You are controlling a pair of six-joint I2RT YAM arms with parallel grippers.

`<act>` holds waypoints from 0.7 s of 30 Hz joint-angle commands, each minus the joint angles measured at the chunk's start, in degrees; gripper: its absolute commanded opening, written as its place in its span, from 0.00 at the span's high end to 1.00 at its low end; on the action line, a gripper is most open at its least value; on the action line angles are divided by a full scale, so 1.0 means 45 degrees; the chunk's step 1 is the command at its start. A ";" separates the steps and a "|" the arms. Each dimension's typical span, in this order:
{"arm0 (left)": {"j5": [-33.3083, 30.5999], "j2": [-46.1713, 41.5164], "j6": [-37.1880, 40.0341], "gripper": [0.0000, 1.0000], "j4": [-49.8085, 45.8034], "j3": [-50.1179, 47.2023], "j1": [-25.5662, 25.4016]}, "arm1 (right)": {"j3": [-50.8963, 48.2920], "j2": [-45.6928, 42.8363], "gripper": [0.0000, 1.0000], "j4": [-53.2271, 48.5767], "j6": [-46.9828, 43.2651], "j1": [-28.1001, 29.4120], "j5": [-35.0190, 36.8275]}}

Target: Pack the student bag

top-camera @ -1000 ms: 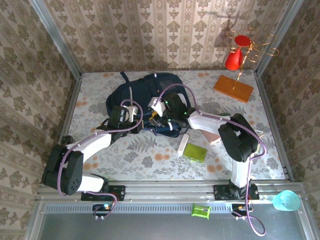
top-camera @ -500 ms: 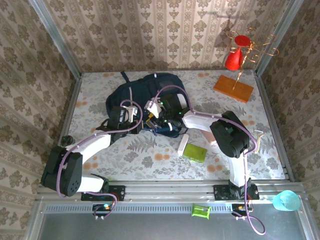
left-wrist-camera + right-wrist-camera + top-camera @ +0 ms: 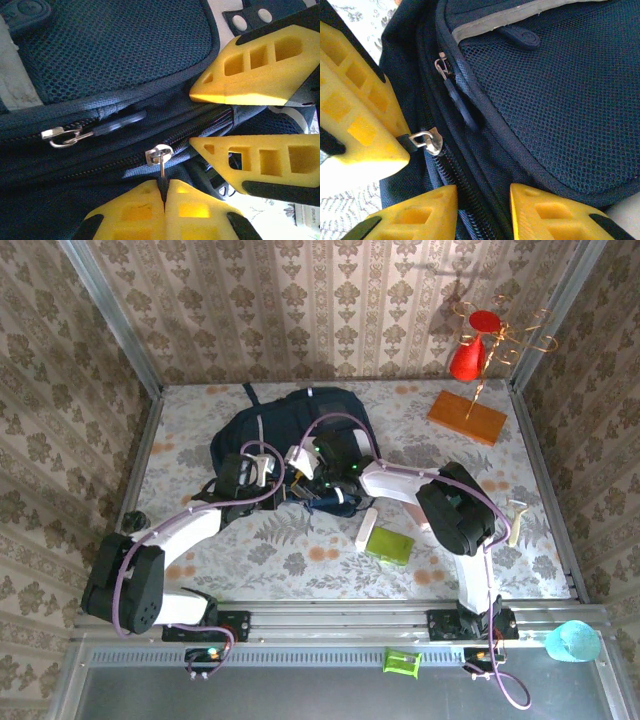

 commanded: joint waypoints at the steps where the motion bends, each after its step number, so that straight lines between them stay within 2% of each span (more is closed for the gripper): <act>1: 0.0546 -0.0600 0.0294 1.00 0.0042 0.0162 -0.0001 | 0.0521 0.0417 0.67 -0.1418 -0.0823 0.0080 0.0793; 6: 0.0103 -0.0835 0.0255 1.00 -0.0086 0.0103 0.0034 | 0.0265 0.0373 0.88 -0.1032 -0.1064 0.0062 0.1308; 12: -0.0437 -0.0990 0.0554 1.00 -0.0828 0.0156 0.0280 | -0.0718 -0.0568 1.00 0.0041 -0.0930 -0.0130 0.2369; 17: -0.0743 -0.1378 0.0804 1.00 -0.1483 0.0259 0.0484 | -0.1608 -0.1545 1.00 0.0748 -0.0943 -0.0340 0.3471; 21: -0.1265 -0.1581 0.1025 1.00 -0.1977 0.0424 0.0556 | -0.2223 -0.2152 1.00 0.1072 -0.1073 -0.0501 0.3656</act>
